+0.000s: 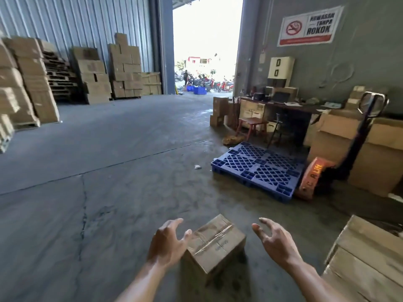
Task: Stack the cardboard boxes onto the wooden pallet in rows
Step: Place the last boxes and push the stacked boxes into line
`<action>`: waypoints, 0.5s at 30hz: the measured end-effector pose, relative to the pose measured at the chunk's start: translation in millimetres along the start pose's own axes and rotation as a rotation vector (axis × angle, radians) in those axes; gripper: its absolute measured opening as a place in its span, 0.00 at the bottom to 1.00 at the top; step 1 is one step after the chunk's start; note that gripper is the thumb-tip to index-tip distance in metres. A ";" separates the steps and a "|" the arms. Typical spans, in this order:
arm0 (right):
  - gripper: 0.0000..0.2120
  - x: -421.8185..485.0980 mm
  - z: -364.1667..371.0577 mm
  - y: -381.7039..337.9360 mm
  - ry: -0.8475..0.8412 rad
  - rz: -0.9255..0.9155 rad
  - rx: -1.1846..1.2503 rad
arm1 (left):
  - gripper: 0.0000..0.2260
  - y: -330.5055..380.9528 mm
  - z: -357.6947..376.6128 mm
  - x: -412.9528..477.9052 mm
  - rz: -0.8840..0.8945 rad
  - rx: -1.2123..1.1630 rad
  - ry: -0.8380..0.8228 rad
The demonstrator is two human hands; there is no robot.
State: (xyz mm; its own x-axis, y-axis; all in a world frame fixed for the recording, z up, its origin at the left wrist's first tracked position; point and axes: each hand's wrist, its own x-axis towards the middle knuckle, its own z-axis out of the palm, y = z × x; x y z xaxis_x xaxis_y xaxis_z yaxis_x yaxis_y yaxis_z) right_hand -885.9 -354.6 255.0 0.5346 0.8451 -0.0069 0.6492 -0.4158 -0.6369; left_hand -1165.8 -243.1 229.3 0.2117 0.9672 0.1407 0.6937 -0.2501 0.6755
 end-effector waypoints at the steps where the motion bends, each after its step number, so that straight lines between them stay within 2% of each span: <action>1: 0.26 18.8 6.0 -2.2 -0.007 -0.003 0.009 | 0.20 -5.3 3.3 14.8 -0.014 -0.005 0.007; 9: 0.27 187.5 66.0 -26.3 -0.065 0.014 0.076 | 0.21 -41.8 38.0 176.0 -0.083 -0.001 -0.022; 15: 0.27 286.2 84.2 -34.8 -0.093 0.078 0.083 | 0.22 -30.6 76.1 291.1 -0.088 -0.040 -0.088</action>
State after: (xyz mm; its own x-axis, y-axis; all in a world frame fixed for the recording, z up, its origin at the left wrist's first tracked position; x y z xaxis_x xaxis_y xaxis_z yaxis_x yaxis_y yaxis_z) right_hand -801.0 -69.9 210.3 0.5262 0.8407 -0.1278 0.5590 -0.4552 -0.6930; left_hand -1073.1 42.6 194.5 0.2123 0.9771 0.0169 0.6842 -0.1610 0.7113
